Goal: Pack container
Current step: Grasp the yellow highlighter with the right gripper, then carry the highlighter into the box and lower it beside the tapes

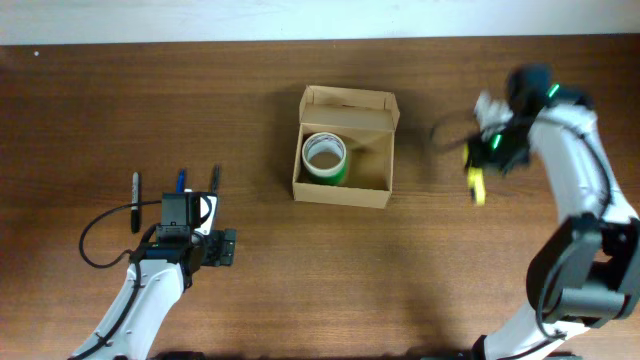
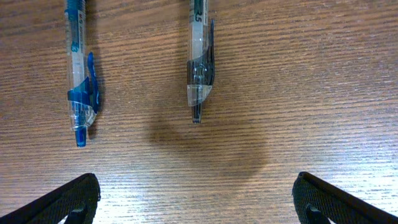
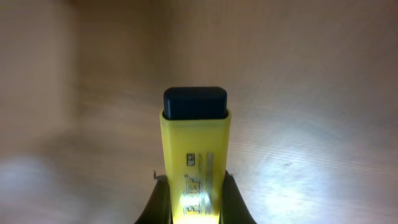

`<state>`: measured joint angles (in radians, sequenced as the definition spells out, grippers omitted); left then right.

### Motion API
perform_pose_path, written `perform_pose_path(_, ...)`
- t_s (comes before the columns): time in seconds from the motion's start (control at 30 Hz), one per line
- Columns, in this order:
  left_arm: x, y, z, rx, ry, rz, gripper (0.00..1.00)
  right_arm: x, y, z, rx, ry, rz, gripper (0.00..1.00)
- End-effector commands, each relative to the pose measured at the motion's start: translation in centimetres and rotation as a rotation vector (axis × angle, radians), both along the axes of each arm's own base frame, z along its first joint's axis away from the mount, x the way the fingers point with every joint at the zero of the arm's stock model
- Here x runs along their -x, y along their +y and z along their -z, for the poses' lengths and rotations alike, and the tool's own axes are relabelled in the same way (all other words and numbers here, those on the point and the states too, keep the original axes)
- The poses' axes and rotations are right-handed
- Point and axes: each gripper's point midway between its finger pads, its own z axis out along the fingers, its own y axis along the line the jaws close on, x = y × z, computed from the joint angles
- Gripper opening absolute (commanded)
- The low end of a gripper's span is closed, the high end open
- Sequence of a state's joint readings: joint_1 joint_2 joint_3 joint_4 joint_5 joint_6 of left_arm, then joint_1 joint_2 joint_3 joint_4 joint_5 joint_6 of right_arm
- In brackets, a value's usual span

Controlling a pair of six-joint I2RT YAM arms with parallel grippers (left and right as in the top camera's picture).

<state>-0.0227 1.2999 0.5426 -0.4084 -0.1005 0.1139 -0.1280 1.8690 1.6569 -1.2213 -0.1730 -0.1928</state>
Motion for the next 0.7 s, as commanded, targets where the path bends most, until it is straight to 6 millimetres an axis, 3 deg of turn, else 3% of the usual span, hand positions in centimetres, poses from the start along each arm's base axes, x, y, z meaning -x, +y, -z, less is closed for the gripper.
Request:
perform_pose_path(0.0, -0.4, 0.0, -0.2, 0.013, -0.007, -0.008, 0.99, -4.0, 3.1, -11.5, -0.067, -0.284, -0.026, 0.04)
perform_pose_path(0.07, -0.4, 0.0, -0.2, 0.013, -0.007, -0.008, 0.99, -4.7, 5.0, -16.6, -0.06, -0.409, -0.077, 0.04)
perform_pose_path(0.13, -0.4, 0.0, -0.2, 0.013, -0.007, -0.008, 0.99, -4.4, 8.2, -21.0, -0.063, -0.521, -0.174, 0.04)
perform_pose_path(0.23, -0.4, 0.0, -0.2, 0.013, -0.007, -0.008, 0.99, -2.6, 13.5, -23.5, -0.045, -0.597, -0.402, 0.04)
perform_pose_path(0.33, -0.4, 0.0, -0.2, 0.013, -0.007, -0.008, 0.99, -1.1, 17.1, -22.4, 0.051, -0.577, -0.573, 0.04)
perform_pose_path(0.5, -0.4, 0.0, -0.2, 0.013, -0.007, -0.008, 0.99, 0.7, 21.9, -16.9, 0.157, -0.469, -0.911, 0.04)
perform_pose_path(0.67, -0.4, 0.0, -0.2, 0.013, -0.007, -0.008, 0.99, 2.0, 23.5, -10.2, 0.171, -0.294, -1.101, 0.04)
